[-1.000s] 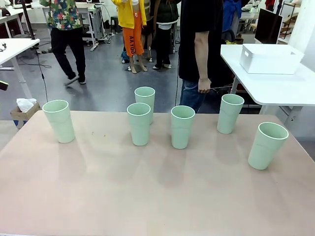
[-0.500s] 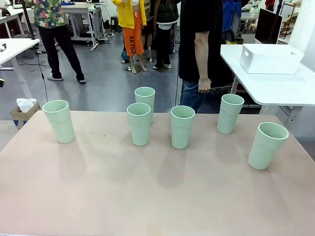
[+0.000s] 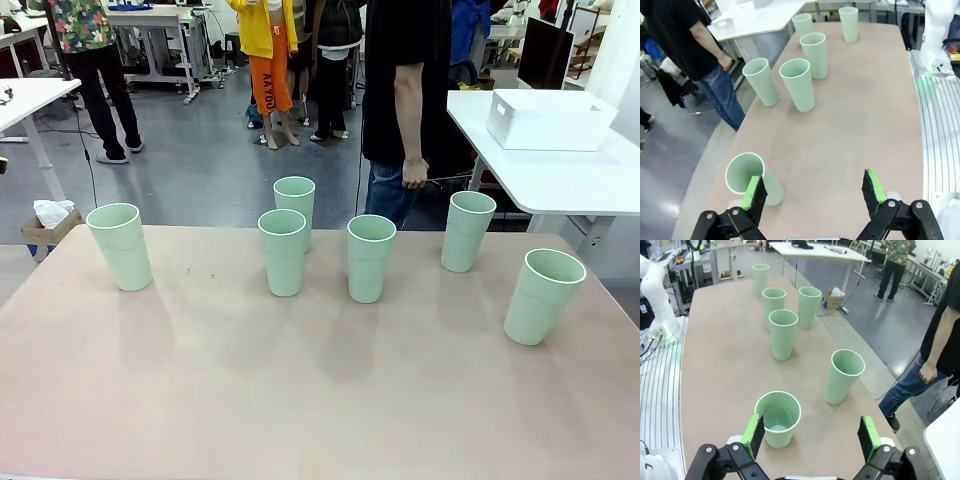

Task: Stack the cups and store them in the basket.
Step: Pick up two Reusable plastic cups , one in each hand.

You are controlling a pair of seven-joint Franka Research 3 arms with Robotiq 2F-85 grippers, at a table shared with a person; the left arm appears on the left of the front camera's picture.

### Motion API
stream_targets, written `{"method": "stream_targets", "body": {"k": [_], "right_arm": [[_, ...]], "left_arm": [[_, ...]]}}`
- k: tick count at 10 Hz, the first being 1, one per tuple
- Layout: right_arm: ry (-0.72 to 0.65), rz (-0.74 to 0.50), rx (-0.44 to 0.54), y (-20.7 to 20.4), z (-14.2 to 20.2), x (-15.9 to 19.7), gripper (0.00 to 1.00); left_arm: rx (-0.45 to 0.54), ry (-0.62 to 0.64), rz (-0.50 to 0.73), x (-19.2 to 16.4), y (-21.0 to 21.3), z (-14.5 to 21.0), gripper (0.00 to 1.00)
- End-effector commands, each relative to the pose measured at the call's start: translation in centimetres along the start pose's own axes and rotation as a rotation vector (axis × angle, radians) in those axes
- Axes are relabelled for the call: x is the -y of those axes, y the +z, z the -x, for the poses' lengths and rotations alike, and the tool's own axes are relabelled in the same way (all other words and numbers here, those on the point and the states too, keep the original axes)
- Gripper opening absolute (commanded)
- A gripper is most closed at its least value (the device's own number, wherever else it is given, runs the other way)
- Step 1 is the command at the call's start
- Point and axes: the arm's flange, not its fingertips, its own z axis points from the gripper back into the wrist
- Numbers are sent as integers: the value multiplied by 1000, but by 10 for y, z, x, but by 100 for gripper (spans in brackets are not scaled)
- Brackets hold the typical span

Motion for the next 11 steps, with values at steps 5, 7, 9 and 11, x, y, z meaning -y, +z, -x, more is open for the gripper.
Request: {"method": "stream_targets", "body": {"k": [5,7,9,11], "right_arm": [[1,0,-3,1,1,0,100],[1,0,-3,1,1,0,100],[1,0,-3,1,1,0,100],[1,0,-3,1,1,0,100]], "left_arm": [[2,-3,6,0,-1,0,100],[2,-3,6,0,-1,0,100],[2,-3,6,0,-1,0,100],[2,-3,6,0,-1,0,100]]}}
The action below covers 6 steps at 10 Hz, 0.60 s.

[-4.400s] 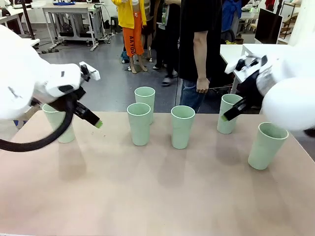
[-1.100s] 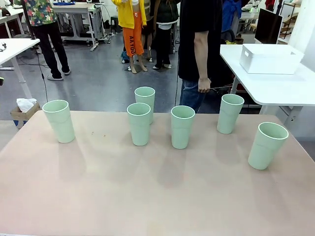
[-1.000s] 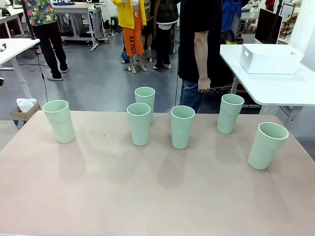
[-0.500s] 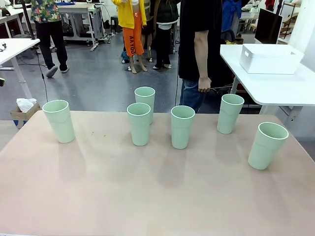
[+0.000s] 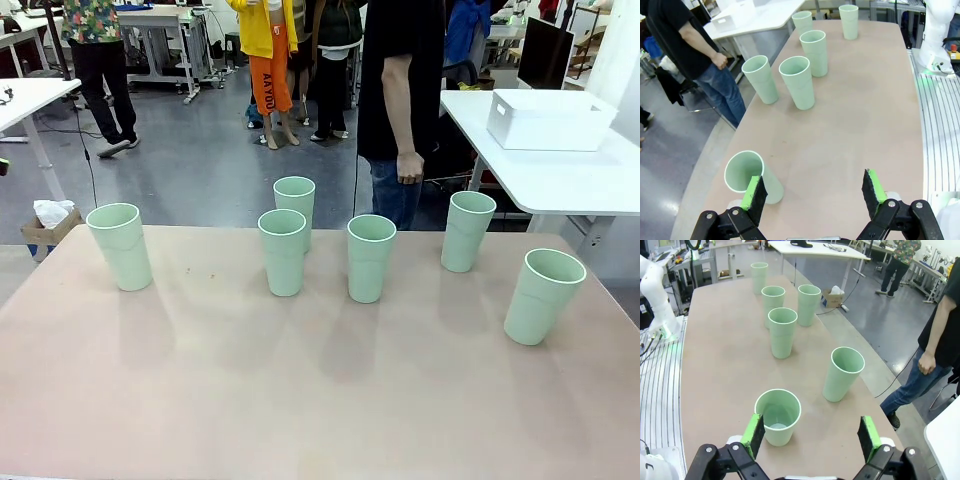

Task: Stack the cups and store them in the basket.
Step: Pick up two Reusable plastic cups , one in each hand.

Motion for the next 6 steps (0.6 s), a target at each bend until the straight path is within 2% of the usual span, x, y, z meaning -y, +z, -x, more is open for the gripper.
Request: {"method": "stream_targets", "body": {"k": [1,6], "right_arm": [[6,-2,4,0,-1,0,100],[6,-2,4,0,-1,0,100]], "left_arm": [[12,-7,4,1,1,0,100],[12,-7,4,1,1,0,100]]}}
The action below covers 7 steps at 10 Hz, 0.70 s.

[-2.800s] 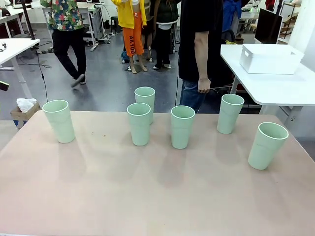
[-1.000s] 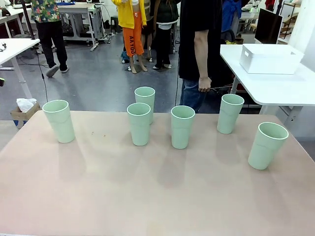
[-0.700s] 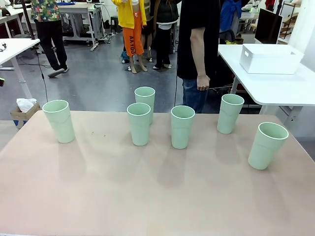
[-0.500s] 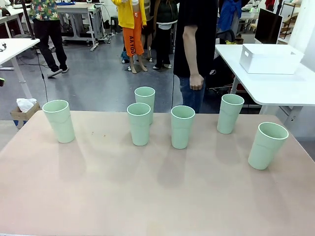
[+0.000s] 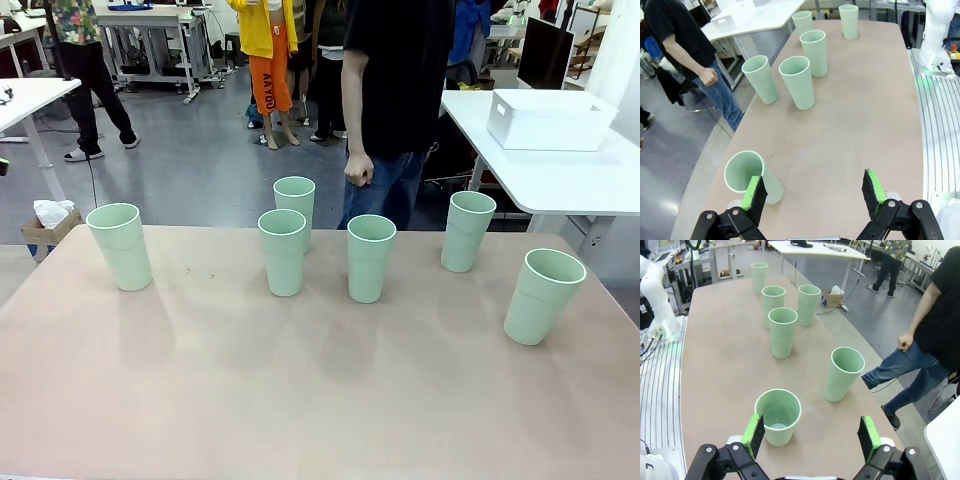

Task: Stack the cups and store them in the basket.
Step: Pick up two Reusable plastic cups , one in each hand.

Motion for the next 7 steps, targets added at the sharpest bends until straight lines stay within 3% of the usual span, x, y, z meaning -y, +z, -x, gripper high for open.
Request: {"method": "stream_targets", "body": {"k": [1,7], "right_arm": [[6,-2,4,0,-1,0,100],[6,-2,4,0,-1,0,100]], "left_arm": [[12,-7,4,1,1,-1,100],[12,-7,4,1,1,-1,100]]}}
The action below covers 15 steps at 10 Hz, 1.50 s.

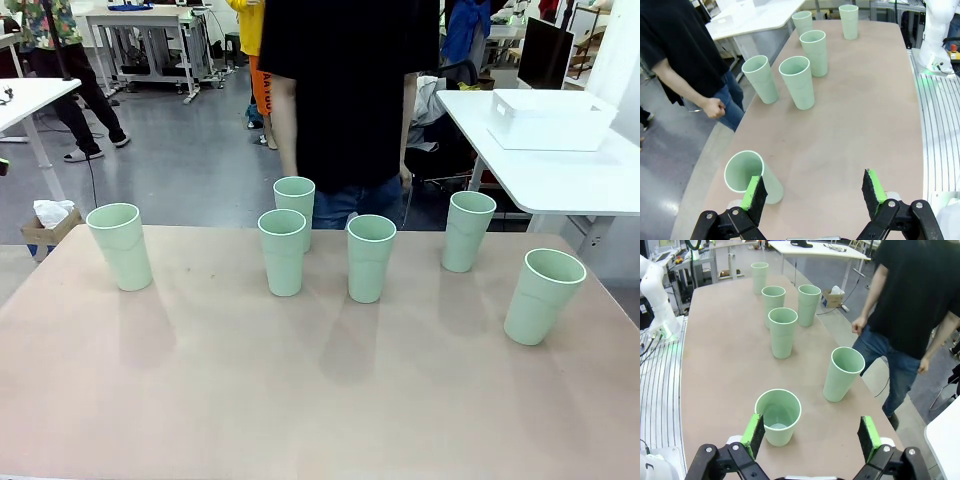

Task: Stack the cups and store them in the basket.
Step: Pick up two Reusable plastic cups , one in each hand.

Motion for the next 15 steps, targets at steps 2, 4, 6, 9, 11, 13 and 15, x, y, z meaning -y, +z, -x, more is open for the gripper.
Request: {"method": "stream_targets", "body": {"k": [2,4,6,9,11,13,15], "right_arm": [[7,-2,4,0,-1,0,100],[7,-2,4,0,-1,0,100],[7,-2,4,0,-1,0,100],[7,-2,4,0,-1,0,100],[7,-2,4,0,-1,0,100],[7,-2,4,0,-1,0,100],[7,-2,4,0,-1,0,100]], "left_arm": [[12,-7,4,1,1,-1,100],[12,-7,4,1,1,-1,100],[12,-7,4,1,1,-1,100],[12,-7,4,1,1,-1,100],[12,-7,4,1,1,-1,100],[12,-7,4,1,1,-1,100],[12,-7,4,1,1,-1,100]]}}
